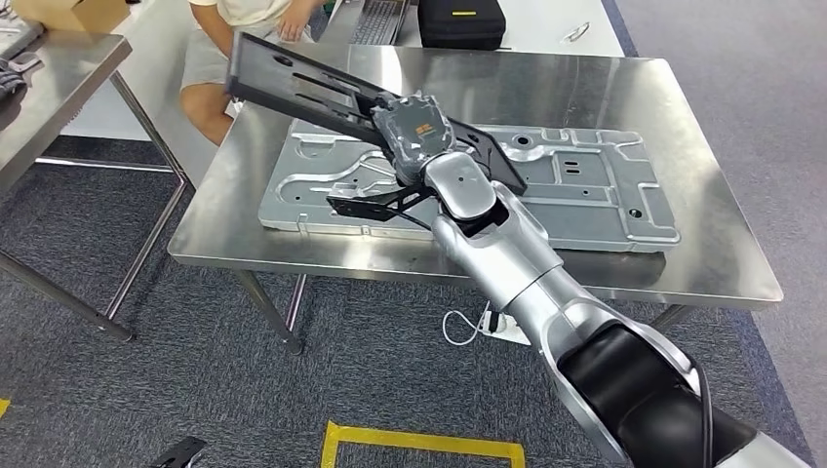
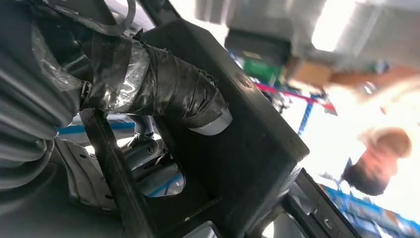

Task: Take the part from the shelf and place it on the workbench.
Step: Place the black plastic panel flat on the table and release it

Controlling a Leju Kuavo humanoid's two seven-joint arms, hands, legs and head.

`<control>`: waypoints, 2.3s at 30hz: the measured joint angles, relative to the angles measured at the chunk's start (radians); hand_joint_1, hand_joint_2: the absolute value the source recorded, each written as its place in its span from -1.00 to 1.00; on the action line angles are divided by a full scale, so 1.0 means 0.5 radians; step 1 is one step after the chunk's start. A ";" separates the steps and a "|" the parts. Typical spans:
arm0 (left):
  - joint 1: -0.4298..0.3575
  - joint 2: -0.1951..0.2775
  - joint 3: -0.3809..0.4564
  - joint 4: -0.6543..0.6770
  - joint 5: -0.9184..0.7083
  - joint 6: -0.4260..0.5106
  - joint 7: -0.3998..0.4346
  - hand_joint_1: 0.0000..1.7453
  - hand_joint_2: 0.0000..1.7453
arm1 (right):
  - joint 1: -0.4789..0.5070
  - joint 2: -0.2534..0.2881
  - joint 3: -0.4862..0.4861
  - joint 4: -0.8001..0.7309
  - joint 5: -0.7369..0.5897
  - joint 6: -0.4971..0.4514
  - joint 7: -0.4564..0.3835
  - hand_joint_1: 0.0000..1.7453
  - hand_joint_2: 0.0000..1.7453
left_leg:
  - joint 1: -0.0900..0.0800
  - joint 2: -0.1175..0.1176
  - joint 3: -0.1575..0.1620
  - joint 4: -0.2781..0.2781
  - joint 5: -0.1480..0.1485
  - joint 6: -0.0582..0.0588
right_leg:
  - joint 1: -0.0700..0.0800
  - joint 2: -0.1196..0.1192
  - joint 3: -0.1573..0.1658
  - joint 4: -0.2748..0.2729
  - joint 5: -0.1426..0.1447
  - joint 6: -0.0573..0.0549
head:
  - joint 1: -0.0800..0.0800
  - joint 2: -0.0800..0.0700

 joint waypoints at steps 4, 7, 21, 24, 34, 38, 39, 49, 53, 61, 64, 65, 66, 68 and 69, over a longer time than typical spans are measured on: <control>0.002 0.006 0.008 0.002 -0.006 -0.006 -0.001 -1.00 1.00 | -0.061 -0.032 -0.030 0.183 0.012 -0.011 0.034 1.00 1.00 | -0.010 0.012 0.073 -0.283 0.155 0.033 | -0.004 -0.005 0.021 0.037 -0.069 0.052 | -0.001 0.000; 0.003 0.006 0.009 0.002 -0.014 -0.005 0.000 -1.00 1.00 | -0.076 -0.060 -0.048 0.286 0.018 -0.005 0.054 1.00 1.00 | -0.008 -0.003 0.099 -0.284 0.153 0.075 | -0.008 -0.007 0.007 0.074 -0.105 0.078 | 0.000 0.000; -0.004 0.004 0.011 0.004 -0.012 0.003 -0.003 -1.00 1.00 | -0.064 -0.124 -0.079 0.529 0.018 0.035 0.089 1.00 1.00 | -0.040 -0.047 0.256 -0.283 0.003 0.103 | 0.028 0.009 -0.179 0.041 0.130 0.028 | -0.010 0.000; -0.008 0.006 0.014 0.005 -0.001 -0.012 -0.014 -1.00 1.00 | -0.065 -0.126 -0.085 0.571 0.018 0.071 0.089 1.00 1.00 | -0.036 -0.044 0.257 -0.284 -0.003 0.103 | 0.030 0.012 -0.173 0.031 0.110 0.049 | -0.010 0.000; -0.039 0.004 0.041 -0.006 -0.051 -0.125 -0.129 -1.00 0.00 | 0.013 -0.142 -0.112 0.739 0.033 0.237 0.166 -1.00 -1.00 | -0.035 -0.038 0.269 -0.299 0.000 0.092 | 0.032 0.016 -0.172 0.032 0.111 0.038 | -0.010 0.000; -0.063 -0.039 0.005 -0.036 -0.039 -0.124 -0.088 -1.00 -1.00 | 0.055 -0.166 -0.131 0.782 0.036 0.275 0.181 -1.00 -1.00 | -0.035 -0.037 0.269 -0.299 0.003 0.087 | 0.031 0.015 -0.169 0.033 0.116 0.032 | -0.010 0.000; -0.067 -0.045 0.000 -0.039 -0.031 -0.127 -0.085 -1.00 -1.00 | 0.060 -0.170 -0.134 0.790 0.038 0.281 0.187 -1.00 -1.00 | -0.036 -0.035 0.269 -0.299 0.003 0.087 | 0.031 0.017 -0.169 0.033 0.117 0.031 | -0.010 0.000; -0.075 -0.058 -0.039 -0.046 -0.005 -0.121 -0.078 -1.00 -1.00 | 0.068 -0.183 -0.145 0.831 0.055 0.273 0.204 -1.00 -1.00 | -0.038 -0.029 0.271 -0.296 0.003 0.087 | 0.029 0.023 -0.169 0.034 0.120 0.031 | -0.010 0.000; -0.079 -0.060 -0.046 -0.045 0.053 -0.073 0.010 -1.00 -1.00 | 0.064 -0.176 -0.145 0.828 0.141 0.129 0.234 -1.00 -1.00 | -0.037 -0.029 0.270 -0.296 0.003 0.087 | 0.028 0.023 -0.169 0.034 0.120 0.031 | -0.010 0.000; -0.106 -0.053 -0.046 -0.044 0.052 -0.046 0.044 -1.00 -1.00 | 0.038 -0.108 -0.144 0.758 0.421 -0.307 0.367 -1.00 -1.00 | -0.011 -0.005 0.327 -0.420 0.094 0.130 | 0.011 0.021 -0.227 0.197 -0.033 0.082 | -0.011 0.000; -0.107 -0.054 -0.046 -0.044 0.047 -0.040 0.045 -1.00 -1.00 | 0.040 -0.102 -0.144 0.751 0.435 -0.330 0.369 -1.00 -1.00 | -0.010 -0.005 0.325 -0.418 0.094 0.129 | 0.006 0.021 -0.250 0.260 -0.063 0.087 | -0.010 0.000; -0.108 -0.055 -0.047 -0.044 0.042 -0.033 0.047 -1.00 -1.00 | 0.044 -0.096 -0.144 0.743 0.448 -0.353 0.371 -1.00 -1.00 | -0.007 -0.004 0.323 -0.415 0.093 0.128 | -0.002 0.020 -0.278 0.336 -0.095 0.093 | -0.010 0.000; -0.109 -0.059 -0.051 -0.044 0.028 -0.017 0.050 -1.00 -1.00 | 0.056 -0.086 -0.144 0.726 0.469 -0.387 0.374 -1.00 -1.00 | 0.001 -0.004 0.315 -0.404 0.091 0.124 | -0.017 0.018 -0.303 0.417 -0.114 0.109 | -0.010 0.000; -0.111 -0.073 -0.074 -0.044 -0.009 0.032 0.057 -1.00 -1.00 | 0.088 -0.059 -0.144 0.628 0.513 -0.485 0.379 -1.00 -1.00 | 0.038 -0.006 0.271 -0.337 0.067 0.080 | -0.067 0.007 -0.224 0.326 -0.067 0.171 | -0.009 0.000; -0.112 -0.081 -0.086 -0.044 -0.026 0.055 0.060 -1.00 -1.00 | 0.106 -0.046 -0.144 0.565 0.529 -0.528 0.379 -1.00 -1.00 | 0.052 -0.008 0.243 -0.298 0.053 0.049 | -0.080 0.010 -0.172 0.241 -0.020 0.188 | -0.008 0.000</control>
